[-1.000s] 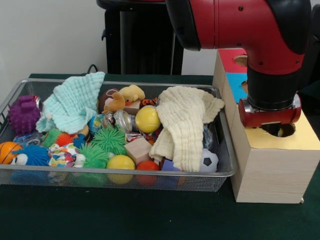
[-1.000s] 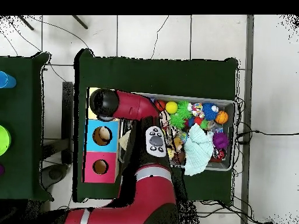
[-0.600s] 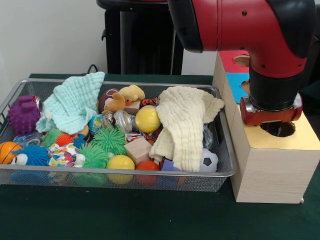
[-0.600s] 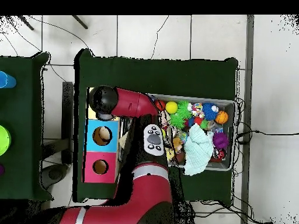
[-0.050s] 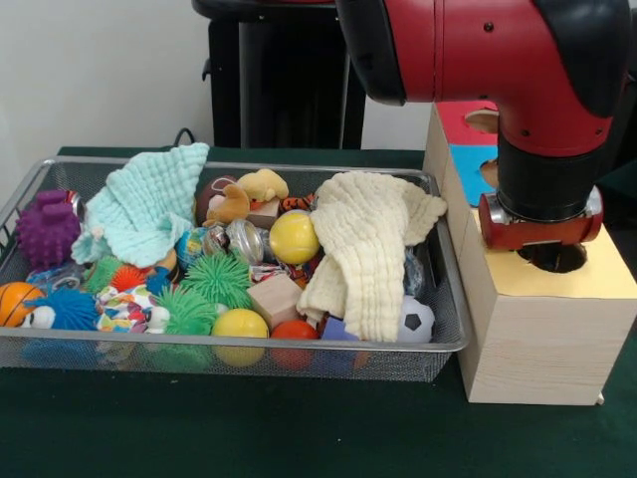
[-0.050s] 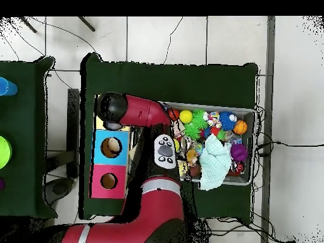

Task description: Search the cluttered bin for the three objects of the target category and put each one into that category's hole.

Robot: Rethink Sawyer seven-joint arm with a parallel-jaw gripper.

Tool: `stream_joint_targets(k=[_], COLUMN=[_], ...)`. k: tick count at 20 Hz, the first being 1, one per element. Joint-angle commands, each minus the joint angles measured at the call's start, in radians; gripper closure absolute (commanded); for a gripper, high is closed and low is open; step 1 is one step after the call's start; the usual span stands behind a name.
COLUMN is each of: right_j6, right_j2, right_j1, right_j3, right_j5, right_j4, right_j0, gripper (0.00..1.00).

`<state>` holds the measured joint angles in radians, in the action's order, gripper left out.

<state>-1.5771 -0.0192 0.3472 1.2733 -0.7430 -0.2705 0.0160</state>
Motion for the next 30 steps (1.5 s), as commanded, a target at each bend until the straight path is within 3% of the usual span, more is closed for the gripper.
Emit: stream_joint_targets(k=[1, 12, 18, 19, 25, 30], right_j6=[-0.247, -0.213, -0.219, -0.221, -0.217, -0.204], right_j2=[0.012, 0.038, 0.024, 0.023, 0.023, 0.029], right_j1=[-0.102, -0.064, -0.061, -0.062, -0.025, 0.064], right_j3=[0.091, 0.136, 0.120, 0.117, 0.129, 0.155], right_j5=[-0.052, 0.009, -0.019, -0.025, -0.028, -0.038], right_j4=[-0.013, -0.047, -0.045, -0.046, -0.047, -0.058], right_j0=[-0.017, -0.028, -0.023, -0.022, -0.019, -0.024], gripper=[0.00, 0.00, 0.00, 1.00, 1.00, 1.00])
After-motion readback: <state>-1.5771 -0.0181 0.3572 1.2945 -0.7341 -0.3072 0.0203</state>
